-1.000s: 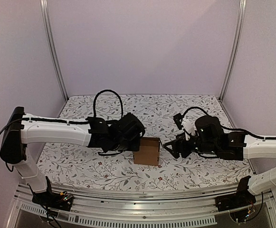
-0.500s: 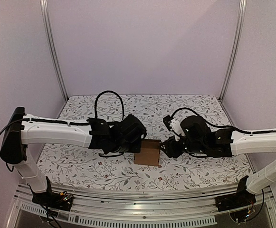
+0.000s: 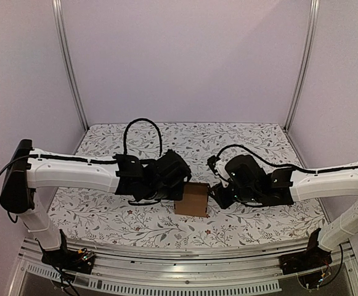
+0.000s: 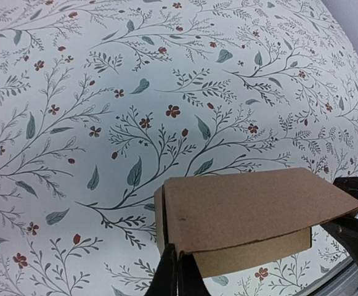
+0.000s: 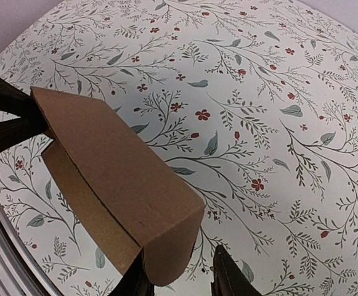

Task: Fold the paper box

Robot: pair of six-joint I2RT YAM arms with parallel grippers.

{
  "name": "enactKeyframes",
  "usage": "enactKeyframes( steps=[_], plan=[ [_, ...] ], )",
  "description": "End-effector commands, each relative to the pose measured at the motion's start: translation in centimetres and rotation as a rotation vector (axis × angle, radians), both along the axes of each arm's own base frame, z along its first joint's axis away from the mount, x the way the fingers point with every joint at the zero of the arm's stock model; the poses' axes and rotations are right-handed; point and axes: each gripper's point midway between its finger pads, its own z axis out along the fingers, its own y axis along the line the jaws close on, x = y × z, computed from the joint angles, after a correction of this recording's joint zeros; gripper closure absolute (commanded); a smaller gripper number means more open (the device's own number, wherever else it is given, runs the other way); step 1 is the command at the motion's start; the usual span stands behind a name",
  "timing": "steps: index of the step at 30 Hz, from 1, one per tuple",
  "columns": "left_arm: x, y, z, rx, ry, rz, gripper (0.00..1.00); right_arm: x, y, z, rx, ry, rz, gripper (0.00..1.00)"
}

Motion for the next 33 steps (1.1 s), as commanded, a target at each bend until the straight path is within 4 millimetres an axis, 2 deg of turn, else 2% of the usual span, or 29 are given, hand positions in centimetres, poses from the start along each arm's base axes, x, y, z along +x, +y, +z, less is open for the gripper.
enactKeyframes(
  steps=[1, 9, 16, 27, 33],
  plan=[
    [-1.4, -0.1, -1.4, 0.055, 0.040, -0.030, 1.00, -0.1, 0.6, 0.5, -0.006, -0.014, -0.003, 0.74],
    [-1.5, -0.3, -1.5, 0.072, 0.028, -0.037, 1.00, -0.6, 1.0, 1.4, -0.009, -0.028, 0.006, 1.00],
    [-1.7, -0.8, -1.2, 0.088, 0.011, -0.051, 1.00, -0.7, 1.2, 1.9, 0.024, 0.011, -0.029, 1.00],
    [-1.9, -1.2, -1.4, 0.108, -0.002, -0.066, 1.00, -2.1, 2.9, 3.0, 0.160, 0.185, -0.070, 1.00],
    [-2.1, -1.2, -1.4, 0.119, -0.010, -0.071, 1.00, -2.6, 3.3, 2.9, 0.202, 0.270, -0.089, 1.00]
  ],
)
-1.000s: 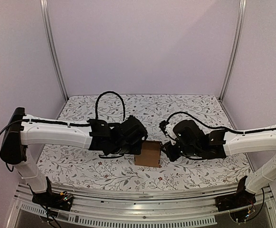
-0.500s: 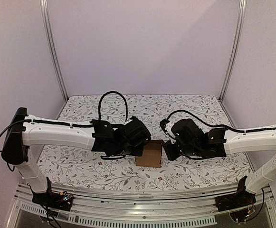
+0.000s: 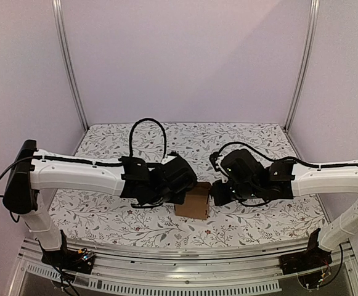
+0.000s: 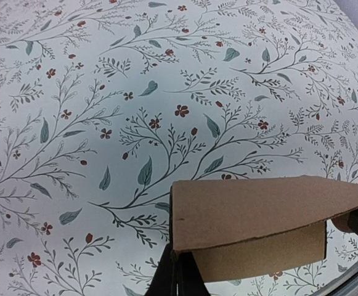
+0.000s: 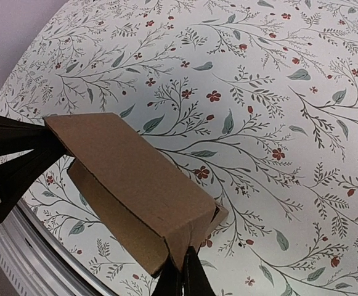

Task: Fold the paper box

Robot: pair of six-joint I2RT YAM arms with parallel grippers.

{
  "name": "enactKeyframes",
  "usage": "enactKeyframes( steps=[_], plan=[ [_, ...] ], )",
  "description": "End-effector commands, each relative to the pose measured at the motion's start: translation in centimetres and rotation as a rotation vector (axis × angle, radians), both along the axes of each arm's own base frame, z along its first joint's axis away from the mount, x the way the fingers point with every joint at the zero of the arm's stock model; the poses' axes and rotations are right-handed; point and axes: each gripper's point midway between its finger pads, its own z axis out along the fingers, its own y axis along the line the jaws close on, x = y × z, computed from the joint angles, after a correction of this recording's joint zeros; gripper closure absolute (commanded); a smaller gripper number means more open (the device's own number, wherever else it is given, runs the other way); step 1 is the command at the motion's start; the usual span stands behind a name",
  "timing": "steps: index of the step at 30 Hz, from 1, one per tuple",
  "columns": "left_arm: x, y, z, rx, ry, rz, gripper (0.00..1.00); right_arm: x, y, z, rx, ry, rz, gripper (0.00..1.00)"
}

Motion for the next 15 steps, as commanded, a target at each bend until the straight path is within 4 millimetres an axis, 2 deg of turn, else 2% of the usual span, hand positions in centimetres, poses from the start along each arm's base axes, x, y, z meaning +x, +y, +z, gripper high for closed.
enactKeyframes(
  steps=[1, 7, 15],
  plan=[
    [-1.36, -0.94, -1.23, 0.035, 0.027, -0.053, 1.00, -0.96, 2.21, 1.40, 0.121, 0.092, 0.010, 1.00],
    [-1.50, -0.97, -0.93, 0.041, 0.009, -0.058, 1.00, -0.98, 1.86, 0.88, 0.175, 0.192, -0.054, 1.00],
    [-1.93, -1.06, -0.78, 0.048, -0.007, -0.068, 1.00, -0.70, 2.14, 1.22, 0.237, 0.248, -0.116, 1.00]
  ],
)
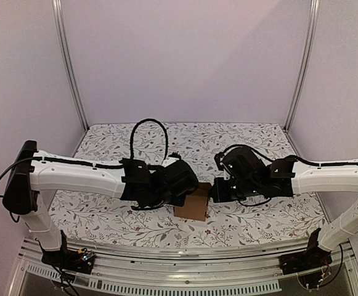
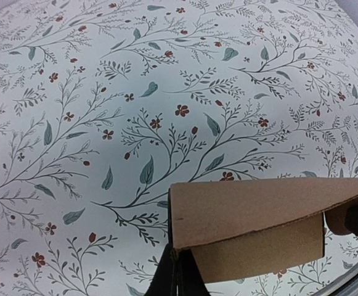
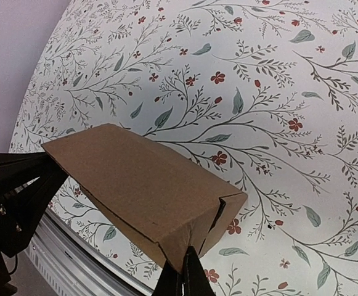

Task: Fold the paper box

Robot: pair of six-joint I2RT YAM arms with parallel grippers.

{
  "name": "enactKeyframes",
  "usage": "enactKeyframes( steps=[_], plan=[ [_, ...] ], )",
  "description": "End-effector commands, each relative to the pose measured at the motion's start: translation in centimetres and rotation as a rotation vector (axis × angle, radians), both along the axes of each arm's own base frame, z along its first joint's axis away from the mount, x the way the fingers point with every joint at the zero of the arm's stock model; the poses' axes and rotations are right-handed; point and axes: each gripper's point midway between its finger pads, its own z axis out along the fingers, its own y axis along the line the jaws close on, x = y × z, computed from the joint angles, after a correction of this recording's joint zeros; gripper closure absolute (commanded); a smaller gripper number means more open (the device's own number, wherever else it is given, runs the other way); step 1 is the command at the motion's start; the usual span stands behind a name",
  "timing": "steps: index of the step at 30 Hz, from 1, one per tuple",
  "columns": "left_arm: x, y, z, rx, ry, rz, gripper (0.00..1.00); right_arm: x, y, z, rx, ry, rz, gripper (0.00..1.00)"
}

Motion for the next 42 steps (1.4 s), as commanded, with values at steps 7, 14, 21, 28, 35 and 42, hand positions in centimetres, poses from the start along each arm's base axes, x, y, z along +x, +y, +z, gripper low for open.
enactKeyframes(
  steps=[7, 14, 21, 28, 35, 42],
  plan=[
    [-1.8, -1.2, -0.9, 0.026, 0.011, -0.059, 1.00, 0.2, 1.8, 1.4, 0.138, 0.090, -0.049, 1.00],
    [-1.9, -1.2, -0.9, 0.028, 0.007, -0.059, 1.00, 0.3, 1.8, 0.7, 0.129, 0.103, -0.059, 1.00],
    [-1.9, -1.1, -0.8, 0.028, 0.005, -0.059, 1.00, 0.1, 0.6, -1.6, 0.003, 0.060, -0.026, 1.00],
    [-2.1, -1.4, -1.1, 0.022, 0.015, -0.064, 1.00, -0.2, -0.5, -4.4, -0.152, -0.031, -0.016, 1.00],
    [-2.3, -1.7, -1.7, 0.017, 0.036, -0.068, 1.00, -0.9, 0.2, -5.7, -0.166, -0.074, 0.019, 1.00],
    [-2.5, -1.8, -2.8, 0.020, 0.030, -0.065, 1.00, -0.9, -0.1, -5.7, -0.157, -0.102, 0.023, 1.00]
  ],
)
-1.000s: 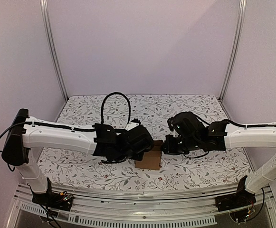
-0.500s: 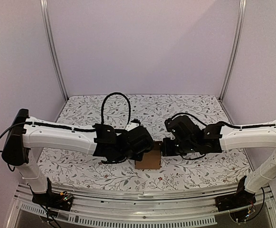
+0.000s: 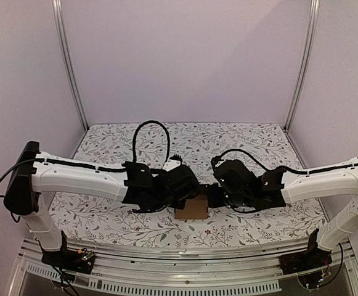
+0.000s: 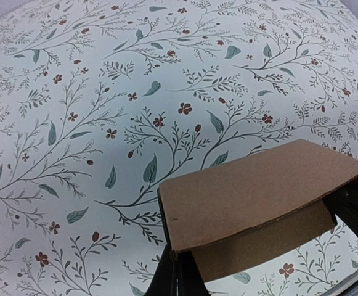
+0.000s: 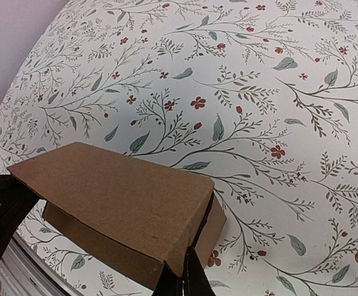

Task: Fold the paper box

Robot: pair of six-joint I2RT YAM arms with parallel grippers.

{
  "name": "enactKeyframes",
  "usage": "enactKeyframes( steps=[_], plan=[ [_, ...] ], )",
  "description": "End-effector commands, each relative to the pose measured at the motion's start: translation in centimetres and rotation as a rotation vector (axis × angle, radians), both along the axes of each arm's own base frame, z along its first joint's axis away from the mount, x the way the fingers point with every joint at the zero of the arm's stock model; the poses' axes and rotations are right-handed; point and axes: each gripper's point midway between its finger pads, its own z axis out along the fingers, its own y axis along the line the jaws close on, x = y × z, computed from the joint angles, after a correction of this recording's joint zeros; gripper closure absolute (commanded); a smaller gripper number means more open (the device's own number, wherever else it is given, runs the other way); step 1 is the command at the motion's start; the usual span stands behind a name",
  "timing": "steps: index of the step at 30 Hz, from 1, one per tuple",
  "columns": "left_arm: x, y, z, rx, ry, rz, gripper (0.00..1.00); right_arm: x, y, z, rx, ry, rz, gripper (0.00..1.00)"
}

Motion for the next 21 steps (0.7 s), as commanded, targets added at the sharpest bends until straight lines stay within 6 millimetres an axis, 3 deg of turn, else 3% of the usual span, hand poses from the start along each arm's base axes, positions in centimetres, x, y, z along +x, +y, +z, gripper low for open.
enactKeyframes(
  steps=[1, 7, 11, 14, 21],
  plan=[
    [-1.9, -1.9, -2.8, -0.016, 0.050, -0.057, 1.00, -2.1, -0.6, -3.2, -0.073, 0.052, 0.073, 0.99],
    [-2.0, -1.7, -4.2, 0.004, 0.032, -0.050, 1.00, -2.2, -0.9, -2.1, -0.065, 0.013, 0.104, 0.87],
    [-2.1, -2.0, -4.4, 0.013, 0.025, -0.058, 1.00, -2.5, -0.9, -1.0, -0.031, -0.005, 0.128, 0.73],
    [-2.0, -1.9, -4.3, 0.018, 0.016, -0.057, 1.00, -2.9, -1.1, -0.2, -0.013, -0.020, 0.154, 0.68],
    [-1.8, -2.3, -4.8, 0.026, 0.003, -0.061, 1.00, -3.2, -1.2, 5.6, 0.067, -0.145, 0.233, 0.55]
  ],
)
